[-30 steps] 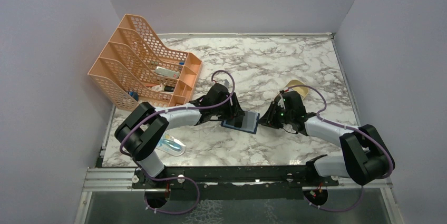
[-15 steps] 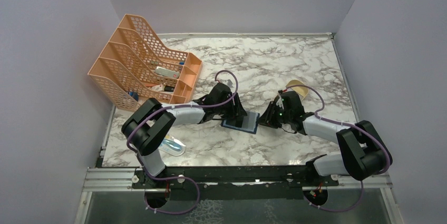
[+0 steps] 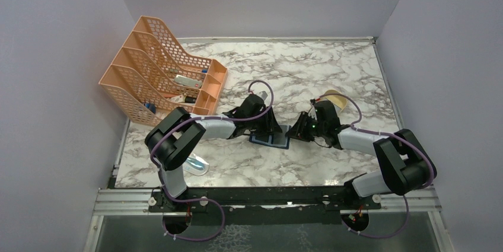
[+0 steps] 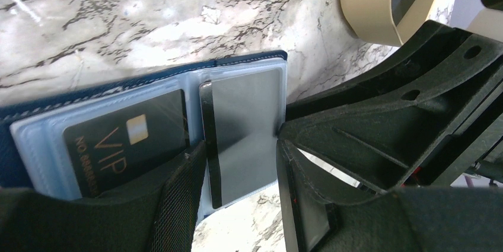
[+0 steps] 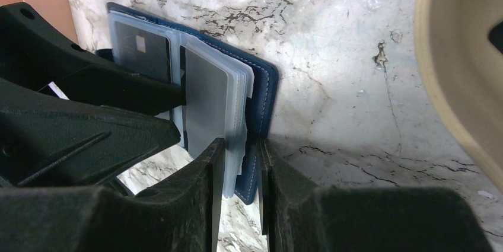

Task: Put the credit cards into the card holder
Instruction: Insert the credit card into the card holder.

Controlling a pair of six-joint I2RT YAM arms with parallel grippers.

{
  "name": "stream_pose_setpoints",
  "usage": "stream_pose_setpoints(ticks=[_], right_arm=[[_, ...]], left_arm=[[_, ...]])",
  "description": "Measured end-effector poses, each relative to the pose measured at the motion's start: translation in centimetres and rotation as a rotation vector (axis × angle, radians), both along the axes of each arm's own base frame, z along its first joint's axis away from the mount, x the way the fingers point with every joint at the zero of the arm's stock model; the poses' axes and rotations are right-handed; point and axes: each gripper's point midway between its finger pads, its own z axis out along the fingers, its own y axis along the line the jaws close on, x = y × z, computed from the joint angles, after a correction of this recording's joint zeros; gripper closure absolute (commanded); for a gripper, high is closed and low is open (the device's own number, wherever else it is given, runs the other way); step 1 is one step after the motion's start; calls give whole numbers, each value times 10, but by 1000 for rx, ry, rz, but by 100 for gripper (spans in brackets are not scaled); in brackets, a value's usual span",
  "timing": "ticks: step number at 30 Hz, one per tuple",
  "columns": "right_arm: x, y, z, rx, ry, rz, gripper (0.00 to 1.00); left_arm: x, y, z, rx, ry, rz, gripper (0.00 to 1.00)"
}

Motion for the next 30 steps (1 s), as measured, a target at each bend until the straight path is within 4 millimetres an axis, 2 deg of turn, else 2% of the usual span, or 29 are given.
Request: stream_pose_setpoints(ticks=[6, 12, 21, 26, 30], right_arm=[[8, -4, 2, -39, -21, -4, 70], [7, -7, 6, -53, -26, -10, 69], [6, 10, 44, 89, -65, -1, 68], [6, 10, 50, 95, -77, -2, 72], [5, 9, 49, 92, -72, -3, 76]], left_arm=[[-1, -9, 3, -7, -7, -16, 49], [-13, -16, 6, -30, 22, -51, 48], [-32, -31, 18, -107, 78, -114, 46], [-38, -36, 23, -137, 103, -133, 44], [-35, -34, 26, -150, 116, -124, 43]])
